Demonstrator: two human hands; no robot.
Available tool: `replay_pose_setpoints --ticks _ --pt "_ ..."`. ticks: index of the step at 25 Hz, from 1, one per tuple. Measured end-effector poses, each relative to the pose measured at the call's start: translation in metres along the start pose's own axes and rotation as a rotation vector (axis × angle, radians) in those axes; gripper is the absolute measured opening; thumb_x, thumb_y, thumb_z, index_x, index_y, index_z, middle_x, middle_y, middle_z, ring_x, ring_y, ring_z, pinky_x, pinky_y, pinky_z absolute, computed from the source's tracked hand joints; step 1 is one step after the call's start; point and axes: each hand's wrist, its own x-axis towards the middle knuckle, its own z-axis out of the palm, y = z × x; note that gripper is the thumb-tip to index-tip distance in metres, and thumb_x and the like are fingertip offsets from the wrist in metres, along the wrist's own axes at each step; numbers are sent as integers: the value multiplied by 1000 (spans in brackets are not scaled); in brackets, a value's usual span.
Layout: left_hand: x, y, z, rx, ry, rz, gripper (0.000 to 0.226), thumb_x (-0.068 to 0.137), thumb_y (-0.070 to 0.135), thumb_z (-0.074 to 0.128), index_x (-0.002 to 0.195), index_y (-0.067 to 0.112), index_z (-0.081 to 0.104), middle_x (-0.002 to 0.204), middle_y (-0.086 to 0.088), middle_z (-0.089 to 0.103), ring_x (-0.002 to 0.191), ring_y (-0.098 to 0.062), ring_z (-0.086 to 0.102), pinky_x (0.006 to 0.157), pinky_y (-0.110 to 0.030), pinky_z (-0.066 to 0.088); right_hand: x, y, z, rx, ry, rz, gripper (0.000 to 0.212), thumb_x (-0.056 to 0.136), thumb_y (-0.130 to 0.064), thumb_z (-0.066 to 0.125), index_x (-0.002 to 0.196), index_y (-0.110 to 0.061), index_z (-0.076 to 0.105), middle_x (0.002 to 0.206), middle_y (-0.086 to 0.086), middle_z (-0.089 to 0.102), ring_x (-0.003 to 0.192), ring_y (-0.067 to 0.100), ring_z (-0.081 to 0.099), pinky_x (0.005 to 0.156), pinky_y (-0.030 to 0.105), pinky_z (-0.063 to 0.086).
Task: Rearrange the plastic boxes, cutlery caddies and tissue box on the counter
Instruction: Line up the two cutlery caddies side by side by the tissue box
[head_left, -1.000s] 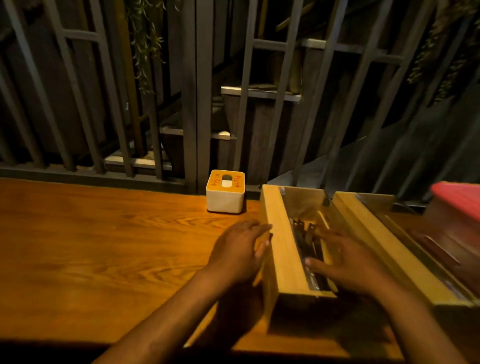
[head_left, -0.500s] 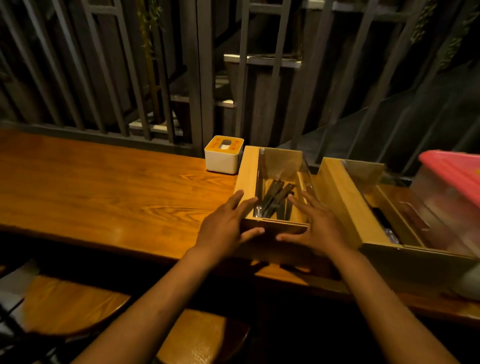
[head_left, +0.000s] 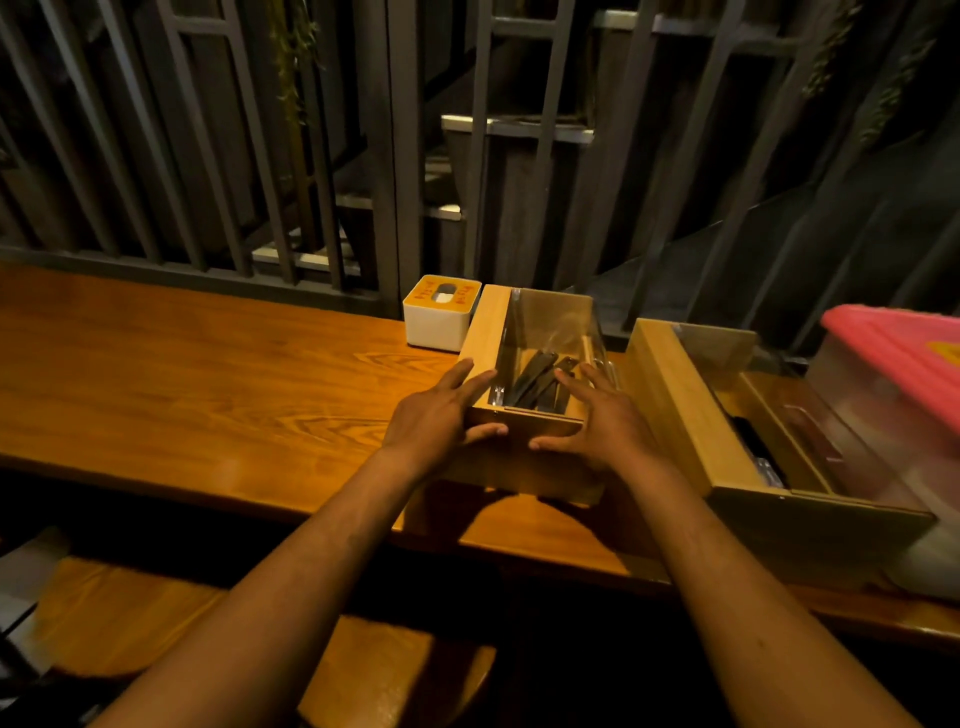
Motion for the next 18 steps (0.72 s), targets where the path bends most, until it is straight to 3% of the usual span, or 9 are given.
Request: replay_pose_setpoints --ticks 6,11,18 --pt "30 -12 6 -27 16 25 78 85 71 45 152 40 20 165 1 14 130 -28 50 82 -40 54 32 1 6 -4 -2 15 110 55 -65 81 148 -45 25 164 -10 9 150 30 10 116 54 28" --pt "47 -17 14 -52 42 34 77 86 69 46 152 38 21 164 1 15 133 -27 47 86 -41 53 51 4 6 -10 4 -15 111 54 -64 82 148 -42 28 164 -9 10 151 23 5 119 48 17" --pt "77 -31 19 -46 41 42 77 87 68 45 153 36 22 165 1 15 136 -27 43 84 -39 54 83 2 11 -32 -7 2 111 55 -65 80 149 -43 25 164 -7 9 151 24 11 119 54 22"
